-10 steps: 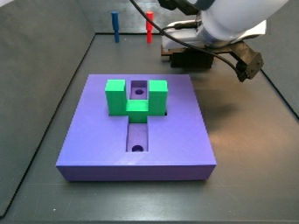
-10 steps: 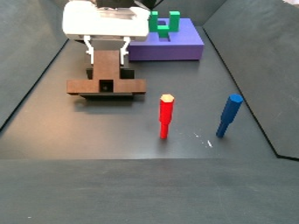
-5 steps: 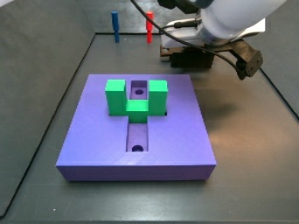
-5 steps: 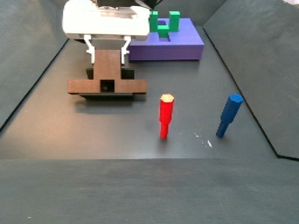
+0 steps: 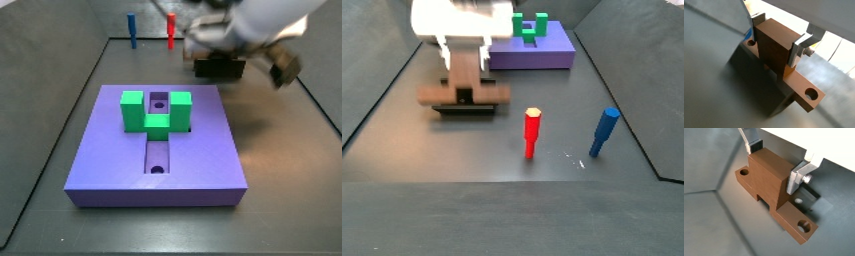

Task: Pick up the brown object. Move up. Place the brown object on the fixture. Regrasp the brown object. Move to above the board. Insert the brown object.
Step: Move to above the board.

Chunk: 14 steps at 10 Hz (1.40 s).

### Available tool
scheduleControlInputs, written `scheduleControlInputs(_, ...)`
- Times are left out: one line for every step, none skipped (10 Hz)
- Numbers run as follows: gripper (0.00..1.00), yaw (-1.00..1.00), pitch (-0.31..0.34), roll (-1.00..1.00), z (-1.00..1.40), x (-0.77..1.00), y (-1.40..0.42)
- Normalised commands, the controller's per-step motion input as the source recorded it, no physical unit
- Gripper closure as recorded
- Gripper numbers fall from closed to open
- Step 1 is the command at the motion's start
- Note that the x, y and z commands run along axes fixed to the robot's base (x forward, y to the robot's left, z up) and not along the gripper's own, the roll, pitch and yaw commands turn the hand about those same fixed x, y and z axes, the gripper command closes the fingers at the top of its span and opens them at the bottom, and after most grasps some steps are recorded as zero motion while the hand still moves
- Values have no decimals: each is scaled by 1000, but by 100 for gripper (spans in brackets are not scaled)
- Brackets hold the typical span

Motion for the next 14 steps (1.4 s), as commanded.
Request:
scheduleControlInputs(100, -45, -12, -92, 1400, -54, -2)
scheduleControlInputs(100, -27, -4, -69, 1400, -58, 16)
scheduleControlInputs(100, -25, 30, -48, 1400, -45, -1)
scheduleControlInputs(100, -22, 37, -5, 1400, -44, -3)
scheduleControlInputs(100, -2, 46, -16, 1400, -46, -10)
scheduleControlInputs(100, 1, 59, -16, 755, -10, -4)
scheduleControlInputs(100, 8, 72, -2, 401, 14, -9)
scheduleControlInputs(100, 20, 82, 3, 196, 35, -17)
scheduleControlInputs(100, -176, 54, -1000, 300, -964, -1400)
scheduleControlInputs(100, -171, 50, -1000, 274, -976, -1400)
scheduleControlInputs(100, -163, 32, -1000, 297, -1074, -1400)
scheduleControlInputs(100, -158, 37, -1000, 275, -1092, -1400)
scheduleControlInputs(100, -160, 54, -1000, 286, -1090, -1400)
scheduleControlInputs(100, -154, 57, -1000, 214, -776, -986)
